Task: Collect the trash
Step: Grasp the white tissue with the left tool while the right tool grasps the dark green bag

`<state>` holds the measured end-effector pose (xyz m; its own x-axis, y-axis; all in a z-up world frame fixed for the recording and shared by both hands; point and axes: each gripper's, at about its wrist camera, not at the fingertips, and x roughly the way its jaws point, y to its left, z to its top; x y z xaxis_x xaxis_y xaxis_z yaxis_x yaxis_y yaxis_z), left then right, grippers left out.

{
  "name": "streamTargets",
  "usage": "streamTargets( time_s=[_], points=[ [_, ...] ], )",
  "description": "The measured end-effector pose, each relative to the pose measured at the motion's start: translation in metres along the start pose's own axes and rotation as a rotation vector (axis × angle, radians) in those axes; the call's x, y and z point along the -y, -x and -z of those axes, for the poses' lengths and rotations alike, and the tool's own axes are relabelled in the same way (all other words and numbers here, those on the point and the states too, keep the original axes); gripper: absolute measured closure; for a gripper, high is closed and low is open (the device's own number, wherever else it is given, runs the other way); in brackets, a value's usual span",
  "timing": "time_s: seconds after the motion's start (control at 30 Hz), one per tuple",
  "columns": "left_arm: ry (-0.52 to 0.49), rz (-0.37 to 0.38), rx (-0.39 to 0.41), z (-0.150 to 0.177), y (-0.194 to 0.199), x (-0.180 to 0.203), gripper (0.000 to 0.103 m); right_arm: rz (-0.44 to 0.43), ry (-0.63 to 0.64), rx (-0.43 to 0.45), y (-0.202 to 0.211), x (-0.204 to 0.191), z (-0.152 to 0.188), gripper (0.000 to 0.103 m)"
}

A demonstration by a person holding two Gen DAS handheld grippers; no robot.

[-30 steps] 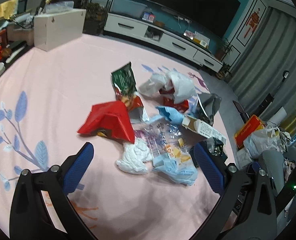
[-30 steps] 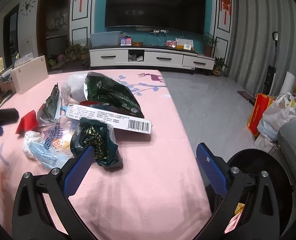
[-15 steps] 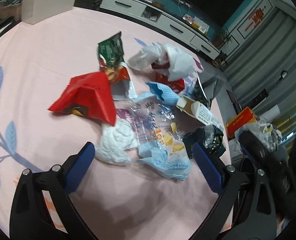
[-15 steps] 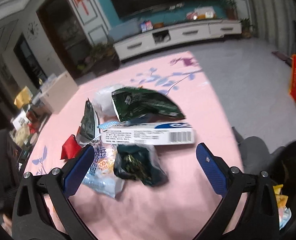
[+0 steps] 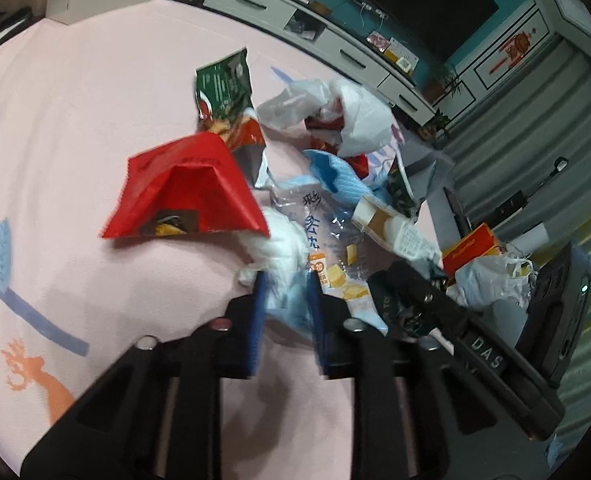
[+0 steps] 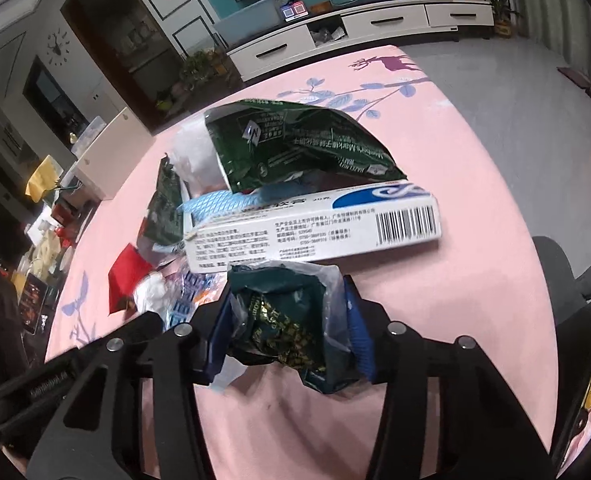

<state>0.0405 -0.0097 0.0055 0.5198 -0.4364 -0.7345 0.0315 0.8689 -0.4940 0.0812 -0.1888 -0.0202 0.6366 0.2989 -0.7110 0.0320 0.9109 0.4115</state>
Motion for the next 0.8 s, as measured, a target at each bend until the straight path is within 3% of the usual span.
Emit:
streamTargets(
  time_s=[0.1, 0.2, 0.37, 0.47, 0.5, 0.57, 0.6, 0.73, 0.8],
  points=[
    [0.012, 0.029, 0.044, -0.001, 0.016, 0.001, 0.085, -0.034, -0.006, 0.025, 0.012, -0.001, -0.002, 0.052],
    [0.006, 0.036, 0.080, -0.004, 0.032, 0.001, 0.095, -0.050, 0.003, 0.055, 0.027, -0.003, -0.004, 0.052],
    [-0.005, 0.024, 0.109, -0.006, 0.046, 0.001, 0.095, -0.041, 0.019, 0.091, 0.040, -0.006, -0.004, 0.052],
    [0.015, -0.012, 0.088, -0.009, 0.039, -0.008, 0.094, -0.027, 0.015, 0.093, 0.041, -0.005, -0.005, 0.052],
    [0.029, -0.026, 0.074, -0.009, 0.035, -0.012, 0.092, -0.031, 0.009, 0.090, 0.042, -0.004, -0.005, 0.052],
    [0.042, -0.041, 0.059, -0.009, 0.030, -0.016, 0.072, -0.028, 0.005, 0.094, 0.044, -0.002, -0.005, 0.052],
    [0.051, -0.045, 0.061, -0.008, 0.030, -0.019, 0.057, -0.022, 0.006, 0.098, 0.045, -0.002, -0.006, 0.052],
    [0.042, -0.053, 0.053, -0.009, 0.018, -0.016, 0.055, -0.022, -0.005, 0.112, 0.049, 0.002, -0.007, 0.052],
    [0.043, -0.061, 0.031, -0.009, 0.007, -0.016, 0.059, -0.027, -0.015, 0.114, 0.050, 0.005, -0.008, 0.052]
  ],
)
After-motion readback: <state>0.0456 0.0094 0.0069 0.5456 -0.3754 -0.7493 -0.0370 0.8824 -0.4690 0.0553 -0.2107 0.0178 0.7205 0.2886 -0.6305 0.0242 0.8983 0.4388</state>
